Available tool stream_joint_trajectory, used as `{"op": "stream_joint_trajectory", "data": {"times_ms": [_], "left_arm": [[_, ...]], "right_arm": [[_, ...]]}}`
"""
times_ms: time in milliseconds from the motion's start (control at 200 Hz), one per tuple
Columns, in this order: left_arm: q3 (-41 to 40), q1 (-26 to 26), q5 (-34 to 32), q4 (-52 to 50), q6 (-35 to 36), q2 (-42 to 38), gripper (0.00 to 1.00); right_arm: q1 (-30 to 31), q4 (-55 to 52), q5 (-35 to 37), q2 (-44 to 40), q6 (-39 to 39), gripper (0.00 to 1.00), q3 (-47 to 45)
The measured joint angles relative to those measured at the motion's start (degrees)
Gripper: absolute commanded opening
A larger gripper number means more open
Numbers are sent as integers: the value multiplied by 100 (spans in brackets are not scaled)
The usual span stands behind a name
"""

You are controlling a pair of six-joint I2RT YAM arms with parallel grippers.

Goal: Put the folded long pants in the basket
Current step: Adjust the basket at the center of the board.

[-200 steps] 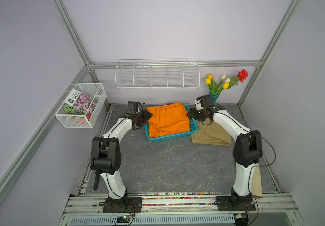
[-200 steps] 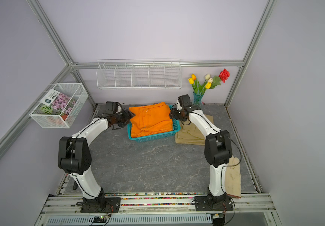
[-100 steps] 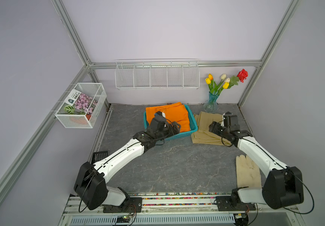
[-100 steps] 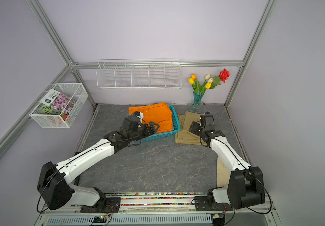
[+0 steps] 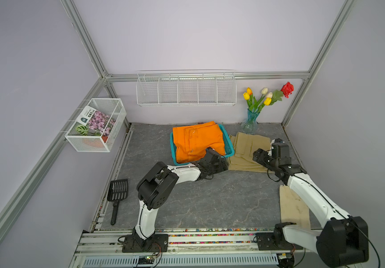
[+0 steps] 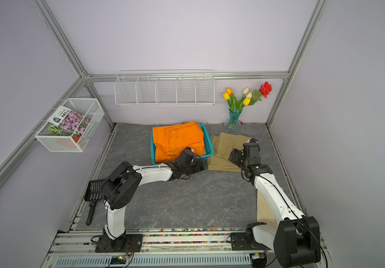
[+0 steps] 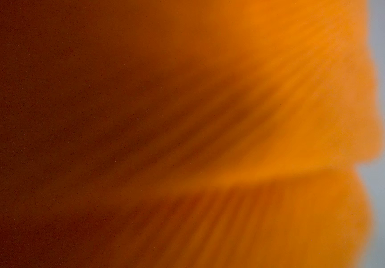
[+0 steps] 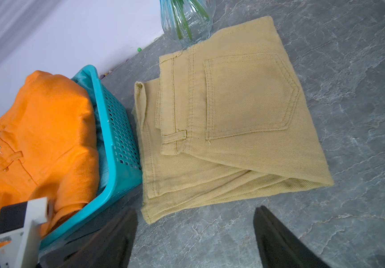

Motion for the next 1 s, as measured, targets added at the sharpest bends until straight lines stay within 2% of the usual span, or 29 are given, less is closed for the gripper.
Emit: {"op": "stream_joint_trajectory", "data": {"times_ms": [455,815,1000], "left_arm": [[1049,-223,39,133,-168,780,81],[817,-748,-1095,-129,-356,656,81],[804,-835,-1349,-129,-511,658,81]], "right_arm": [[0,2,-44,81,-2,84,-9],[0,7,-63,2,-4,84,-52],[0,2,-92,-7,-4,84,-101]]}}
